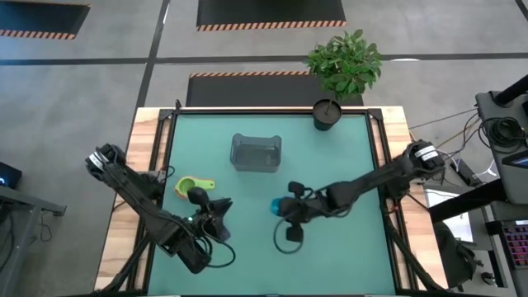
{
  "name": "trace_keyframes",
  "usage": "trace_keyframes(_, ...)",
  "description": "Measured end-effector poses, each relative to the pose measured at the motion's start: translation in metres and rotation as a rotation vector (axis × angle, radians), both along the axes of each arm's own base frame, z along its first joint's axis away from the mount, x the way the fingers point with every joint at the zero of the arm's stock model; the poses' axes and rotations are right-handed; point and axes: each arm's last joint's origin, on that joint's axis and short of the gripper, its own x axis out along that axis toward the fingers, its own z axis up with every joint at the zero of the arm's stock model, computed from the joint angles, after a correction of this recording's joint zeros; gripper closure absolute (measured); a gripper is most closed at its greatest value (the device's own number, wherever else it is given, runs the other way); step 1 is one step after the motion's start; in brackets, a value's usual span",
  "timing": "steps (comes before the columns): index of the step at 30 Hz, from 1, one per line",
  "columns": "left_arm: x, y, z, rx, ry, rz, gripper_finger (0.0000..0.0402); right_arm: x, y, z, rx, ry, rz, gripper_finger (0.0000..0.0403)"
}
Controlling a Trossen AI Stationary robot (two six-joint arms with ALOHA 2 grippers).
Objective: Nest measuring cups in basket
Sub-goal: Stack the blue measuring cup into the yellow measuring cup
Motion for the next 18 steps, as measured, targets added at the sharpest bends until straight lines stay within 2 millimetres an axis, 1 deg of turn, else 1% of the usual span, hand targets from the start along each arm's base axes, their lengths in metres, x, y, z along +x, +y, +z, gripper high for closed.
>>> trace_keyframes(2, -0.005, 0.005, 0.010, 0.005, -0.031, 0.005, 0.0359, 0.012, -0.004, 0.005, -0.020, -0.033, 0.010, 0.0394)
trace_keyframes(5, -0.015, 0.015, 0.029, 0.032, -0.119, 0.026, 0.0359, 0.036, -0.008, 0.011, -0.038, -0.121, 0.024, 0.0394)
trace_keyframes(8, -0.026, 0.023, 0.044, 0.023, -0.172, 0.030, 0.0359, 0.064, -0.012, 0.016, -0.081, -0.195, 0.042, 0.0394)
trace_keyframes(10, -0.033, 0.027, 0.051, 0.004, -0.187, 0.026, 0.0359, 0.083, -0.016, 0.017, -0.115, -0.210, 0.048, 0.0394)
trace_keyframes(13, -0.041, 0.032, 0.056, -0.004, -0.195, 0.017, 0.0359, 0.112, -0.022, 0.014, -0.151, -0.232, 0.053, 0.0394)
trace_keyframes(18, -0.061, 0.034, 0.046, -0.001, -0.183, -0.035, 0.0359, 0.155, -0.033, 0.012, -0.232, -0.280, 0.072, 0.0394)
